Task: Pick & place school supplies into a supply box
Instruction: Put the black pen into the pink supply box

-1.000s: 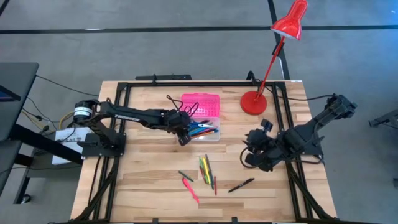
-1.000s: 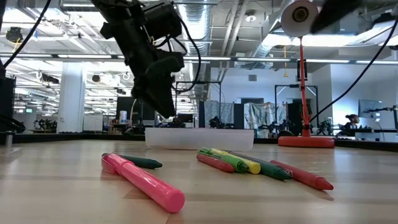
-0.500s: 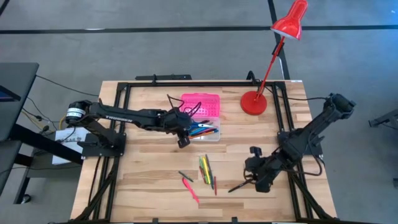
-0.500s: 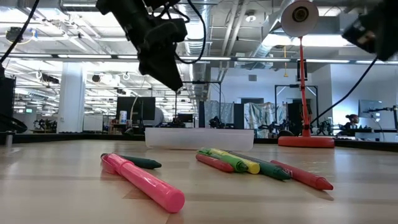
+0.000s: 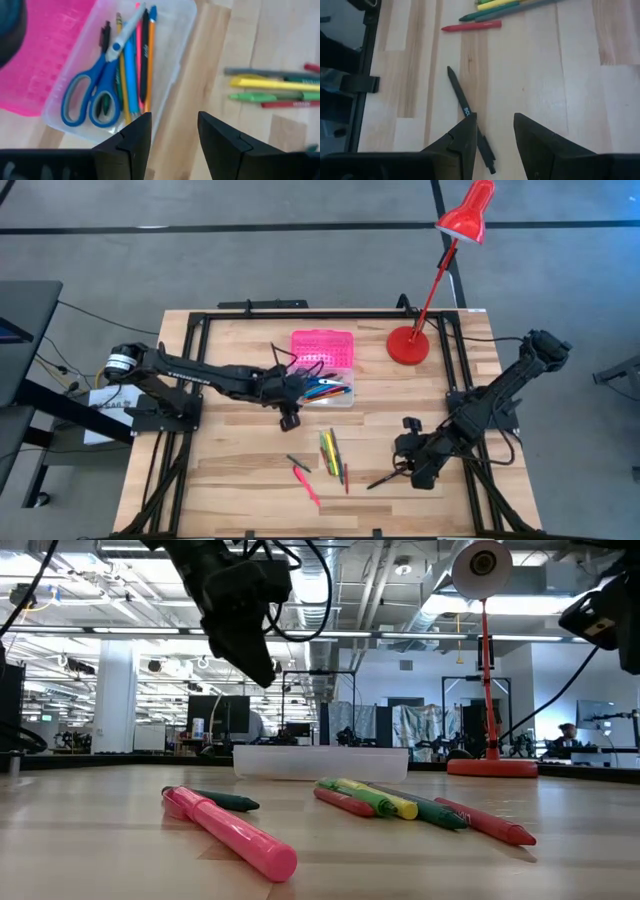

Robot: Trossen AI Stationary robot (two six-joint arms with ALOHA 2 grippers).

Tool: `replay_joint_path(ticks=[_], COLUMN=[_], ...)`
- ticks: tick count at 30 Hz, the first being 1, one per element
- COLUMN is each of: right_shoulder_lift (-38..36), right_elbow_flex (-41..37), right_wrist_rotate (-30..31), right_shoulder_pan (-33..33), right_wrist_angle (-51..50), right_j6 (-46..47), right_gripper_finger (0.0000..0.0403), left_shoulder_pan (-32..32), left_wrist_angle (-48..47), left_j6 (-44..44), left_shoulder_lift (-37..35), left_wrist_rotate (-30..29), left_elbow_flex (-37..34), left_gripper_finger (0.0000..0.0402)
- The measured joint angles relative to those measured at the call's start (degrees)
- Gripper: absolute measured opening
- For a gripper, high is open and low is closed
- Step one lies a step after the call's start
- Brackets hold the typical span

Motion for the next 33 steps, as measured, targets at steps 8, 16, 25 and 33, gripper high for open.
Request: replay_joint_path(ticks=[8,16,25,33], right_shoulder_lift=[3.9,15.3,20.7,20.7], right_elbow_flex=[0.0,0.0,0.0,0.0], right_wrist_rotate=[-0.2,-8.5,-8.5,-8.8], right_shoulder_pan=[1.5,1.9,-0.1,-0.9], right_wrist_angle=[1.4,11.0,13.8,11.0], right_j6=[-3.0,-8.9,-4.0,-4.3], right_gripper_finger=[0.012,0.012,0.012,0.012], left_shoulder_pan=[-3.2,-4.2,-5.7,-6.2], left_wrist_angle=[-3.5,-4.8,-6.4,-6.5], left_j6=[0.0,-2.0,-3.3,-5.6], left_shoulder_lift=[0.0,0.0,0.0,0.0], left_wrist_rotate=[-1.5,-2.2,-2.5,-2.4], left_elbow_flex=[0.0,0.0,0.0,0.0], left_gripper_finger=[0.0155,0.0155,0.0155,0.0155])
